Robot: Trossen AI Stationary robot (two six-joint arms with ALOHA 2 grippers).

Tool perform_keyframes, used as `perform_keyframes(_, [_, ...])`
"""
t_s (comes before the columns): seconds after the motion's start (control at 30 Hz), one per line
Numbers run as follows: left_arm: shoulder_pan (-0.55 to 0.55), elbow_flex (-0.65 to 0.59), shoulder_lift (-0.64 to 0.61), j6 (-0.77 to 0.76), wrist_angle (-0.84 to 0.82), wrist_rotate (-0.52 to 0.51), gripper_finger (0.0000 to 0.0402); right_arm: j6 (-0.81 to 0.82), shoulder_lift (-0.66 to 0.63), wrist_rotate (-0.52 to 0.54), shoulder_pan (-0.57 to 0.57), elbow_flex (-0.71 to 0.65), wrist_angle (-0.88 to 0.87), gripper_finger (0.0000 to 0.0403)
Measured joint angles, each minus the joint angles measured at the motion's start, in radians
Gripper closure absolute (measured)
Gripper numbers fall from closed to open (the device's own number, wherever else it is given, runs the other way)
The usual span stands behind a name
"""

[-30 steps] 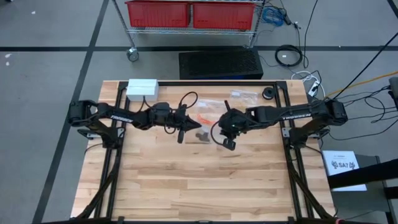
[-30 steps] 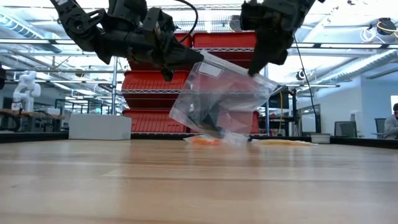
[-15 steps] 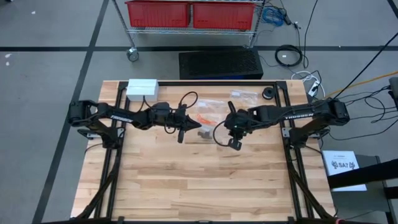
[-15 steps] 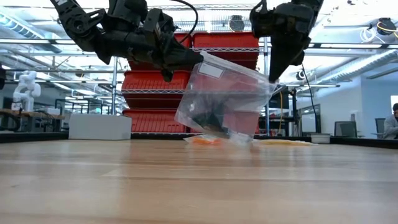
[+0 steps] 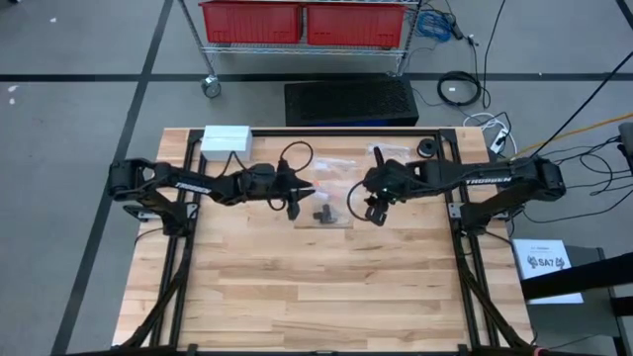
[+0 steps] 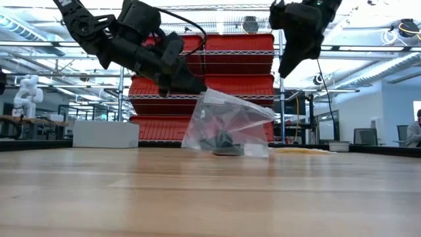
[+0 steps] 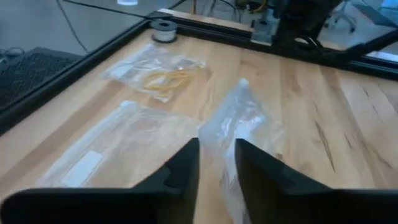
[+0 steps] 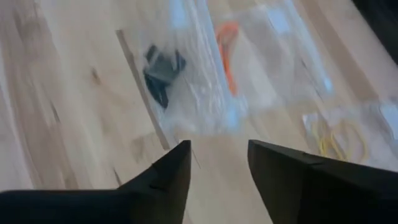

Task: Sort rubber bands
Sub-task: Close the left zip lock bag

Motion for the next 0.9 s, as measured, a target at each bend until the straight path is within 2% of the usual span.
perform_keyframes(0.1, [0.019, 0.0, 0.0, -0.027, 0.0, -0.001, 0.0243, -0.009, 0.042, 0.0, 0.008, 0.0, 0.064, 0.0243])
perform_keyframes(0.2, [0.039, 0.0, -0.003, -0.032, 0.0, -0.001, 0.0217, -0.013, 0.116, 0.001, 0.035, -0.016, 0.169, 0.0267])
perform_keyframes(0.37, [0.057, 0.001, -0.069, -0.025, -0.03, -0.001, 0.0207, -0.002, 0.255, -0.003, 0.093, -0.103, 0.458, 0.0356])
perform_keyframes(0.43, [0.059, 0.001, -0.101, -0.009, -0.062, 0.001, 0.0206, 0.019, 0.304, 0.033, 0.105, -0.12, 0.522, 0.0389])
perform_keyframes(0.5, [0.059, 0.001, -0.128, 0.015, -0.105, 0.003, 0.0206, 0.031, 0.347, 0.102, 0.109, -0.123, 0.53, 0.0394])
perform_keyframes(0.63, [0.058, 0.001, -0.129, 0.025, -0.19, 0.008, 0.0206, 0.072, 0.415, 0.12, 0.103, -0.123, 0.541, 0.0398])
perform_keyframes(0.9, [0.07, 0.001, 0.017, 0.028, -0.164, 0.011, 0.0206, 0.135, 0.507, 0.016, 0.131, -0.122, 0.565, 0.0402])
